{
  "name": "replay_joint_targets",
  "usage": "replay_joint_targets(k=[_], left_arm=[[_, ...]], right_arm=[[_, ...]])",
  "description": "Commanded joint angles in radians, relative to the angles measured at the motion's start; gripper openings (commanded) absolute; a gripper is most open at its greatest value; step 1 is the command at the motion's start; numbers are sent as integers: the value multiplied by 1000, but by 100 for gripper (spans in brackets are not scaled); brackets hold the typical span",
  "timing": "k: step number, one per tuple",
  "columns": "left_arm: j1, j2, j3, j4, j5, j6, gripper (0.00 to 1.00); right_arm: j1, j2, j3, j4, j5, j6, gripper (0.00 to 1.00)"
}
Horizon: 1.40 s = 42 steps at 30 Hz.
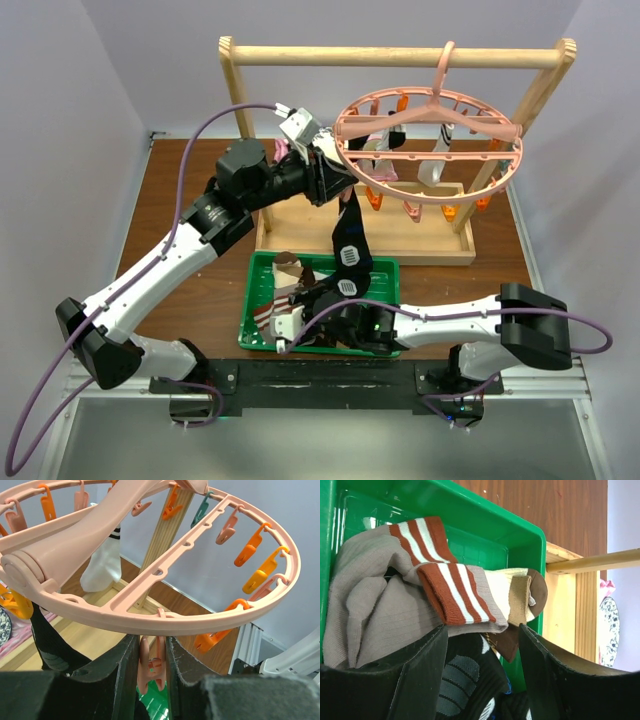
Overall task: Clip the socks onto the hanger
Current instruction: Pick up the sock from the bin.
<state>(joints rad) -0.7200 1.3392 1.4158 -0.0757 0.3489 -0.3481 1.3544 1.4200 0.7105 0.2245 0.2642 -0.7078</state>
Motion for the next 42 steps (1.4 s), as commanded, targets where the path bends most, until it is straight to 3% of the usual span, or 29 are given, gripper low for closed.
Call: replay_joint_targets(k=[1,17,20,25,30,39,42], left_arm=[[10,-34,2,22,15,-9,0],[16,-37,3,27,24,-29,0],[17,-38,-1,27,28,-38,0],[21,-44,-11,28,28,-37,0],[21,-48,-8,30,30,-40,0],[24,-54,-17,36,36,-43,0],[25,-55,-21,40,35,-43,0]], right_arm=[[5,10,40,18,-35,-10,61],[5,122,100,58,-83,2,50],[-3,134,86,97,-60,5,42],[-20,140,127,111,-59,30,14],[-32,148,153,85,-75,57,1],[-35,137,149,53,-65,99,0],[-35,94,174,87,11,155,0]])
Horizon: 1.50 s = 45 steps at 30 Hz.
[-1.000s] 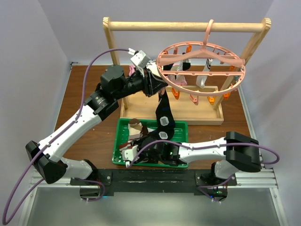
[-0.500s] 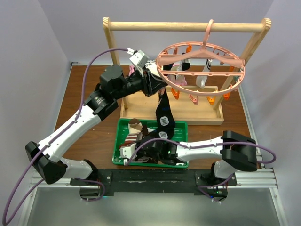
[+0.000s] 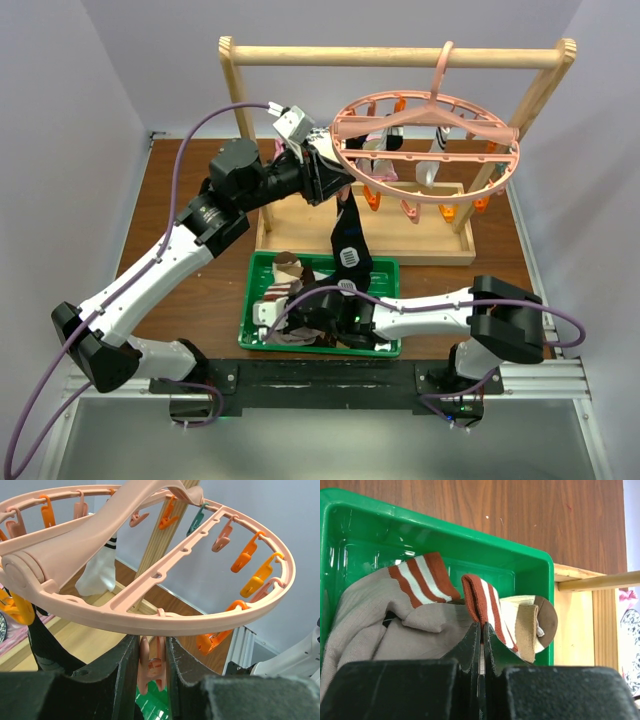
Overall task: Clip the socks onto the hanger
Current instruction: Pick up the sock from the bin, then clamp the sock onto the hanger.
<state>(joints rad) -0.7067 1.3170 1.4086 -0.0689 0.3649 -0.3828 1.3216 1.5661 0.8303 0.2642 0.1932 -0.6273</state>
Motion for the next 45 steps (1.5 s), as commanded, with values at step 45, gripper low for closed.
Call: replay_joint_targets(k=[45], left_arm=[[7,-48,-42,93,160,84,0]], right_arm=[[-114,-663,64,-2,603,336,0]])
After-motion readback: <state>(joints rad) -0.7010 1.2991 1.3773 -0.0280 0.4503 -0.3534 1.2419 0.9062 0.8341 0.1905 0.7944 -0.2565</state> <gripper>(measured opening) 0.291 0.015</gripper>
